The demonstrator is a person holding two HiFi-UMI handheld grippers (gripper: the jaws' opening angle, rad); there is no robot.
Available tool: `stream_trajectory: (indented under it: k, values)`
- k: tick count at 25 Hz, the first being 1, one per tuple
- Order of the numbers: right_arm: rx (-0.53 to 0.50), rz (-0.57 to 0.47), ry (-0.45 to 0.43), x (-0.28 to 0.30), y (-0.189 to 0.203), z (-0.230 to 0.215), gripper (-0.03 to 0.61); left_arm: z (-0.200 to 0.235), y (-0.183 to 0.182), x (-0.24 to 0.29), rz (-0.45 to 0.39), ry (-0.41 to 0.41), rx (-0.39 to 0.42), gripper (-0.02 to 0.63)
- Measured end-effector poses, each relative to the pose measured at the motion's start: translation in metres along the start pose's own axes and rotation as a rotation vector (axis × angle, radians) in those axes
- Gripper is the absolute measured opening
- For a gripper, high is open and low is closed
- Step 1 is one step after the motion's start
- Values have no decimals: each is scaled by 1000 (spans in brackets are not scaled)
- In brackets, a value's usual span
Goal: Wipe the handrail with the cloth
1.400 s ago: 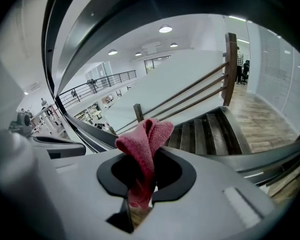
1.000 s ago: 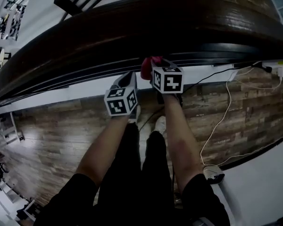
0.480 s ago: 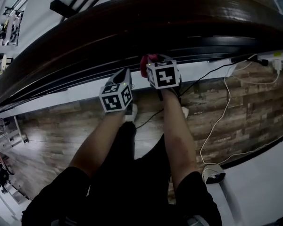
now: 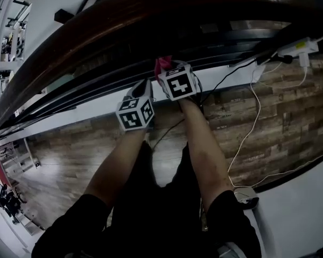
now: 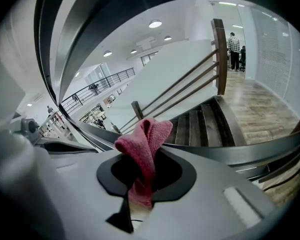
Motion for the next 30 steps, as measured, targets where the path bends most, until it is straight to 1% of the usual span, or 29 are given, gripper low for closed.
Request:
stream_trajectory:
  k: [2,4,7,11,13,17,20,24,28,30]
  values:
    - [-8,-6,4,-2,1,-10,57,-6,-1,6,5,-10,2,-2]
    - [5,-16,14,-4,-1,-21,57,-6,-5,10,0,-34,-15,-2]
    - [55,-33,-5,-7,-4,-30,55,-7,-11,14,4,-63,-3,-2]
    - [142,-13,-27,-11,-3,-49,52,-18,-16,20,2,-53,23,-2]
    - [148,-8,-32,-13,-4,-58,52,-23,-17,25,0,-49,24,-2]
    - [128,8,-29,-18,-3,-71,52,-37,-15,36,5,-38,12,-2]
    - [132,8,-2,-21,-5,-92,52,-50,-17,44,8,-13,17,-2]
    - [141,0,50,-27,-7,-124,52,-65,-16,53,22,9,44,-2]
    - [102,-6,121,-34,-6,-153,54,-81,-15,65,29,30,50,-2]
    - [84,-18,135,-35,-4,-160,54,-87,-16,70,33,37,53,-2]
Point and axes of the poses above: the fingertips, and each gripper's own axes: x forward along the fingers, z to its left, y out of its underside, the point moved 3 cm from there along -x, backward along the fingers, and after that the axes turned 14 degrees about y, right-handed, at the moved point
